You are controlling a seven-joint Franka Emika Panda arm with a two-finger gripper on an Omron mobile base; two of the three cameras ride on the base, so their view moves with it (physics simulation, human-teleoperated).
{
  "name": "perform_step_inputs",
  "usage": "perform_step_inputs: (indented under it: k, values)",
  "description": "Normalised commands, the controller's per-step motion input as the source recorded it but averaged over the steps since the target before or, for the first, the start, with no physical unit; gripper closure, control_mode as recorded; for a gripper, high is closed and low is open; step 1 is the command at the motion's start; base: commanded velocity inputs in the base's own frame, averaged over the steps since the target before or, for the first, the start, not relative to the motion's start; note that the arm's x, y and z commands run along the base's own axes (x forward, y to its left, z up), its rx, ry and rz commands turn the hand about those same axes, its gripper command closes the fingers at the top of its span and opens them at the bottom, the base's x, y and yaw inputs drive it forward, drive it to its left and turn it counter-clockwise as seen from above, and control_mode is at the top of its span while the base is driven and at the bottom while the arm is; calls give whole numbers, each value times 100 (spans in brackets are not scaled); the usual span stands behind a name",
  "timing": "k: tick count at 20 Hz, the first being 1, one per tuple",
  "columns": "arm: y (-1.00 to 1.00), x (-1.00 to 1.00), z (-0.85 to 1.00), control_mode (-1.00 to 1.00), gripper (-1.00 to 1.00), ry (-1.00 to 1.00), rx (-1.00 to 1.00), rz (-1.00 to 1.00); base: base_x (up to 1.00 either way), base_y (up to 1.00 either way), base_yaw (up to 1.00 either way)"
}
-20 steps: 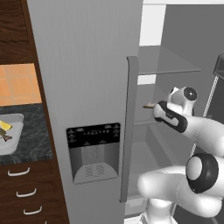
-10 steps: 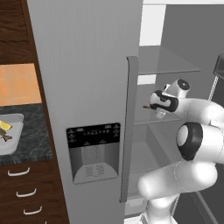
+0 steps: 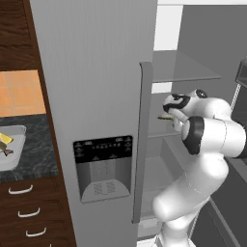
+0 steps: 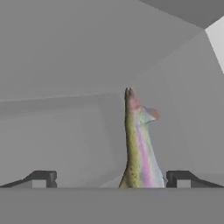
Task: Place one lemon wedge and one fish in each tupperware on the nearby counter, to pack two identical lunches.
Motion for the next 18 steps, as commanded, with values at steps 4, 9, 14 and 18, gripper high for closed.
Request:
perform_step_inputs:
  k: [4, 9, 14, 18]
  values:
    - [-7, 35, -3, -100, -100, 0, -8, 23, 0, 0, 0]
    - [-2, 36, -4, -100, -100, 6, -8, 23, 0, 0, 0]
    - [0, 38, -35, -100, -100, 1, -12, 18, 0, 0, 0]
    - [0, 24, -59, -100, -100, 0, -16, 12, 0, 0, 0]
